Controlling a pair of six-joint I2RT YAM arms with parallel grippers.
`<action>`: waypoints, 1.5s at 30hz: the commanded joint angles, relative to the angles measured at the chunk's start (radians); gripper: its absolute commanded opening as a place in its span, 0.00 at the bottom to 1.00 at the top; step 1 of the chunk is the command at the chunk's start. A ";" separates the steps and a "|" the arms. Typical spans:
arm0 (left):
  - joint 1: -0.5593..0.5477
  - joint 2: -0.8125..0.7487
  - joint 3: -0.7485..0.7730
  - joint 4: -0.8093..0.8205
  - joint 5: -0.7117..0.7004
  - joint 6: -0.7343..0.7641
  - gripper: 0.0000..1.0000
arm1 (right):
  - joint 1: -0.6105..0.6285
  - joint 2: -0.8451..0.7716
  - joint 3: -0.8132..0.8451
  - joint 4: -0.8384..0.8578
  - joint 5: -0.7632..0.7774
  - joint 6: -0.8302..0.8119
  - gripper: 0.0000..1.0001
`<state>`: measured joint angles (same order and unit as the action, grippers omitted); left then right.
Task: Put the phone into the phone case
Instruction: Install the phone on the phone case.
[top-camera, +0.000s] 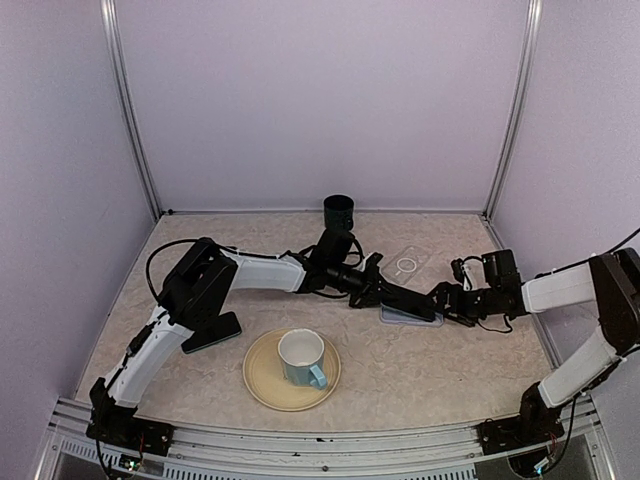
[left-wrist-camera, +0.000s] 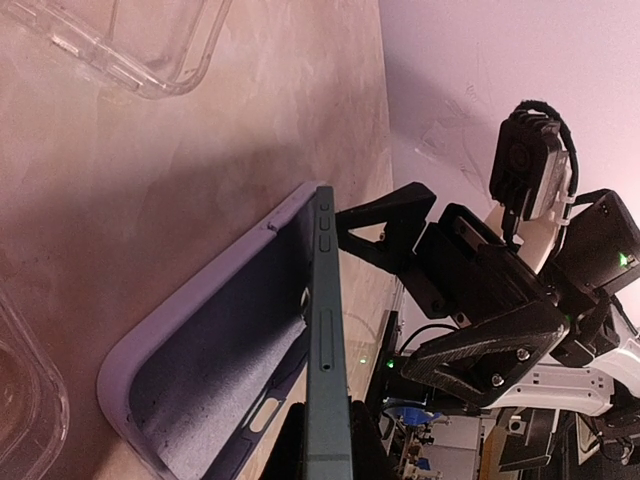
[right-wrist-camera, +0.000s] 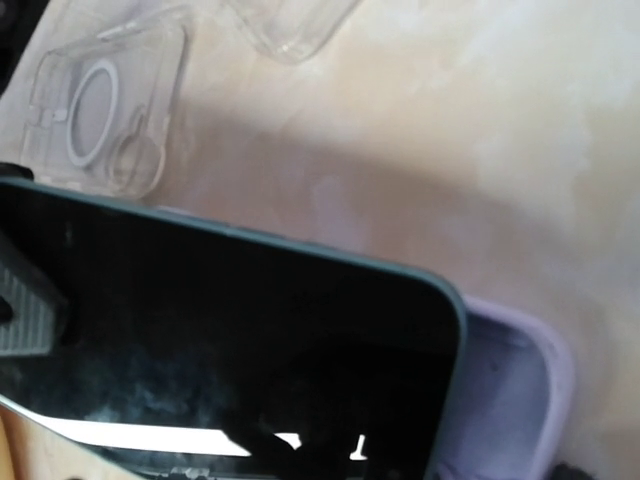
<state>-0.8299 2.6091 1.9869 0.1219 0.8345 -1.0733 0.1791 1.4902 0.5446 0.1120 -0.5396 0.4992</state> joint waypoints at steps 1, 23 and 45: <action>0.002 0.014 0.039 0.046 0.026 -0.009 0.00 | -0.002 0.031 -0.008 0.043 -0.013 0.008 1.00; -0.003 0.020 -0.007 0.070 0.021 -0.076 0.00 | 0.038 0.045 -0.005 0.072 -0.011 0.022 1.00; 0.002 0.011 -0.058 -0.054 -0.002 -0.042 0.00 | 0.089 0.059 0.021 0.061 0.022 0.005 1.00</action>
<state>-0.8299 2.6110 1.9659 0.1390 0.8307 -1.0954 0.2367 1.5246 0.5476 0.1856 -0.5198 0.5133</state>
